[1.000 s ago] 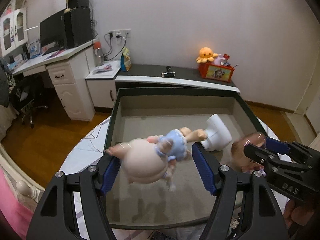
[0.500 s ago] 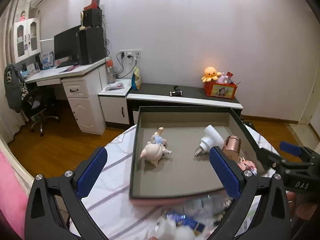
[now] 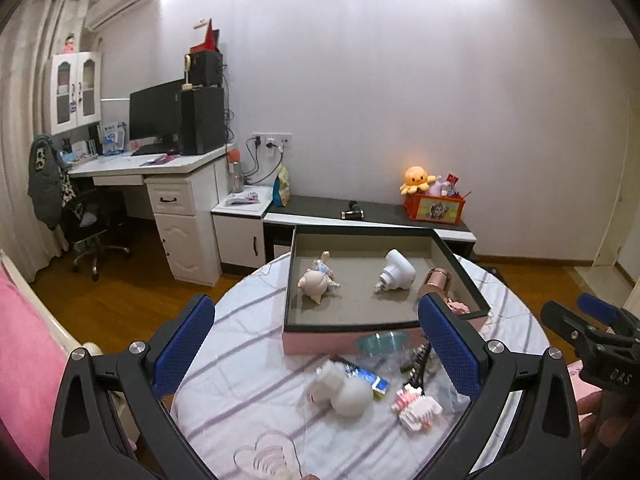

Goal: Organize rigid objects
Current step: 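Withdraw both tools from the box back over the bed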

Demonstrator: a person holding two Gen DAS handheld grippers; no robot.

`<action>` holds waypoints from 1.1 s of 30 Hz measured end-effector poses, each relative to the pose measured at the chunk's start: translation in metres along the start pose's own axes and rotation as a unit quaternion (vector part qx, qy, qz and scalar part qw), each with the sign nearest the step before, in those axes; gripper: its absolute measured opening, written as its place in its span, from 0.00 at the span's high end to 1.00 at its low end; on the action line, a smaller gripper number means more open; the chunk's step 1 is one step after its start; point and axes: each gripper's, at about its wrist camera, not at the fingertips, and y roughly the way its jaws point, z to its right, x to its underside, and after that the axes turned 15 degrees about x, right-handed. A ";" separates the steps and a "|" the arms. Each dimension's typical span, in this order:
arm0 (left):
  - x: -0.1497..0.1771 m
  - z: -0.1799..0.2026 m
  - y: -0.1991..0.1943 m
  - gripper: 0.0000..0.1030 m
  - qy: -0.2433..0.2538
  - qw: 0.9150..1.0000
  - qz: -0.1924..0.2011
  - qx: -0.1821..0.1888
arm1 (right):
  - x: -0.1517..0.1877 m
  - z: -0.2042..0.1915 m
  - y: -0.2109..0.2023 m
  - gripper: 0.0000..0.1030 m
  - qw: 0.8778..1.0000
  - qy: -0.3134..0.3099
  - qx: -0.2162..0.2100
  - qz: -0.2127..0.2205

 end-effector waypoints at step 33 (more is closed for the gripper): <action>0.073 0.018 -0.061 0.00 -0.014 1.000 -0.017 -0.009 | 0.063 -0.011 -0.079 0.00 0.999 -0.023 0.012 0.036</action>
